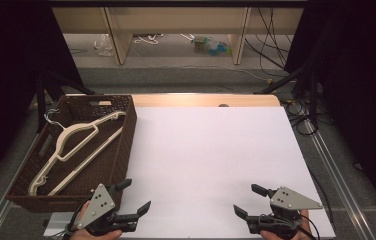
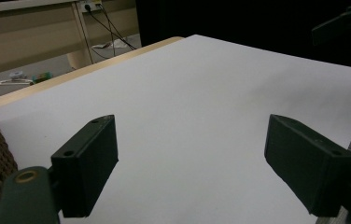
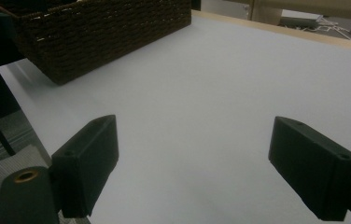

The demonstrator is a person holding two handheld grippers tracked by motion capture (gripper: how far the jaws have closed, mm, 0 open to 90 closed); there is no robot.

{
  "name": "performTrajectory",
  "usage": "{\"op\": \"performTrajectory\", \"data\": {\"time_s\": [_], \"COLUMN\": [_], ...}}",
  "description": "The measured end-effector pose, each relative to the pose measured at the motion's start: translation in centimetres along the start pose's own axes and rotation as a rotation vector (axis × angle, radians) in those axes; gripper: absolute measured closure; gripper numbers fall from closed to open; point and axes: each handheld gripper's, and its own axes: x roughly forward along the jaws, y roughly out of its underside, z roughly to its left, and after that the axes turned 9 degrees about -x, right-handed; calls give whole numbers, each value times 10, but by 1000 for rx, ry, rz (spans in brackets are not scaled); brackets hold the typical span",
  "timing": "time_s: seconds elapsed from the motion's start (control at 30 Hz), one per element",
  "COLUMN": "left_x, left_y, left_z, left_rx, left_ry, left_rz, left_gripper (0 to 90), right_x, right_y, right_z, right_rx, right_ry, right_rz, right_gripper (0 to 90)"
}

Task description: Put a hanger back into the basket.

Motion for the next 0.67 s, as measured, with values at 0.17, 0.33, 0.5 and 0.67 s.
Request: {"op": "performTrajectory", "data": {"time_s": [0.17,0.33,0.5,0.67], "left_x": [0,0,0,0], "left_y": [-1,-1,-1,-1], "left_z": [3,3,2,2], "left_rx": [9,7,6,-1], "left_ry": [-2,4,10,7], "left_rz": [-8,-7,-2,-4], "left_gripper": [175,174,175,175], "right_x": [3,3,5,5], "right_y": [1,0,1,1], "right_z": [1,1,1,1], "right_rx": [-11,-7,-12,-10], "right_ry": [6,-1,-1,0], "right_rz": [2,1,-3,-5], "right_gripper": [172,173,173,173]}}
